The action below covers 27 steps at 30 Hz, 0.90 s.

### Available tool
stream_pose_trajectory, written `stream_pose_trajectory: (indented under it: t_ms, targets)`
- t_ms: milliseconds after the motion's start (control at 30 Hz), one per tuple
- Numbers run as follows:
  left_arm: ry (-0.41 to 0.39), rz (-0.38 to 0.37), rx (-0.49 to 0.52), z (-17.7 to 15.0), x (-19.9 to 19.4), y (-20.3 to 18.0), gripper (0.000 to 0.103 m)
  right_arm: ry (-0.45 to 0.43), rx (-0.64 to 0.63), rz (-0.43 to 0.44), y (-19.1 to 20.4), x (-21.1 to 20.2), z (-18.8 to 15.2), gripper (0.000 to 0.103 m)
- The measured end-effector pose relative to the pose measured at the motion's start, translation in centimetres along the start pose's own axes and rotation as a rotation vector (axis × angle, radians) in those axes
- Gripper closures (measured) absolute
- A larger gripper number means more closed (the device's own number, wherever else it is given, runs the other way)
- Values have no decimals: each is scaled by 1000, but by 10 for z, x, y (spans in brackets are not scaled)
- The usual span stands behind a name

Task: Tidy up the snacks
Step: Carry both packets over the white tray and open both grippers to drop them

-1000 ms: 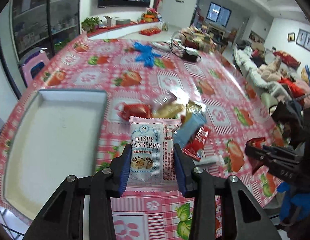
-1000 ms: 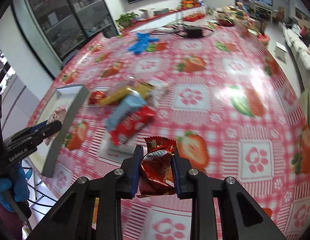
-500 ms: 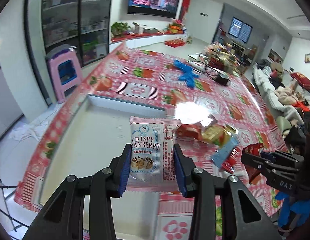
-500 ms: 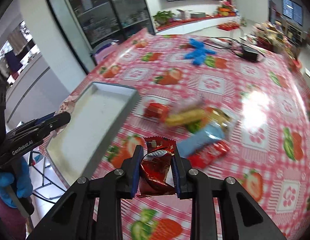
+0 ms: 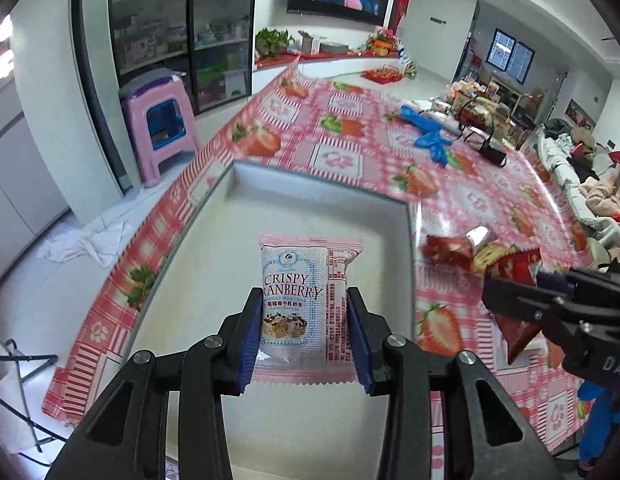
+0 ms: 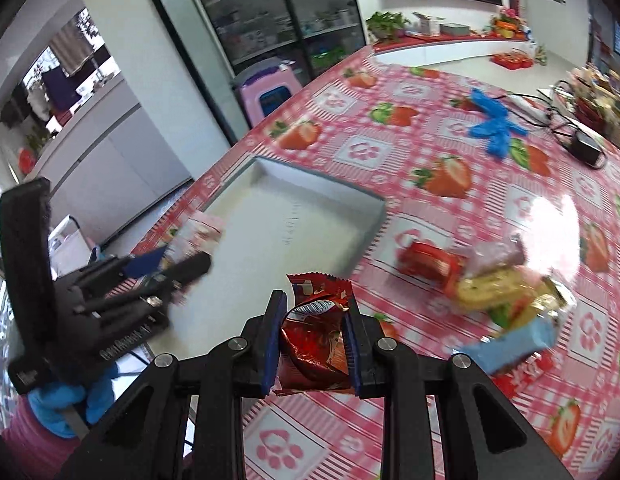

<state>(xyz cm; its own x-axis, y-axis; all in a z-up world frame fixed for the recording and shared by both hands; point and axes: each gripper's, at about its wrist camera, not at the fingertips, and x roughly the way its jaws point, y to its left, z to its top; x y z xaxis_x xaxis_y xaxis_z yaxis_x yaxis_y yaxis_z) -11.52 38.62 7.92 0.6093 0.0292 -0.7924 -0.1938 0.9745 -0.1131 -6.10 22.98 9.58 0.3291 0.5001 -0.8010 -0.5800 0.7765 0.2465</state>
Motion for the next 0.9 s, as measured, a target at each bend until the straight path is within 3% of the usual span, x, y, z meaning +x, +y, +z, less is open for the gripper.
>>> stream_pose_trajectory:
  t_ms: [633,733,767,800,833,867,900]
  targets:
    - [96,23,-46,-32,46,35,57,129,-72,61,45,75,15,74]
    - [79,31,-47,-33,43,35,28,152,-78,59,46,81,14,73]
    - [69,33,-50,-33,42,35,20,155,-77,57,45,81,14,62]
    - [53,33,-52,-33,39,35,20,157,-76,52,45,81,13,48]
    - [50,31,-49,-32,38,35,20,155,-75,45,43,81,13,16]
    - [53,32,-44,-31,37,34,20,143,-74,31,42,78,12,1]
    - [58,36,-40,-30,36,33,20,125,-72,18,40,74,12,1]
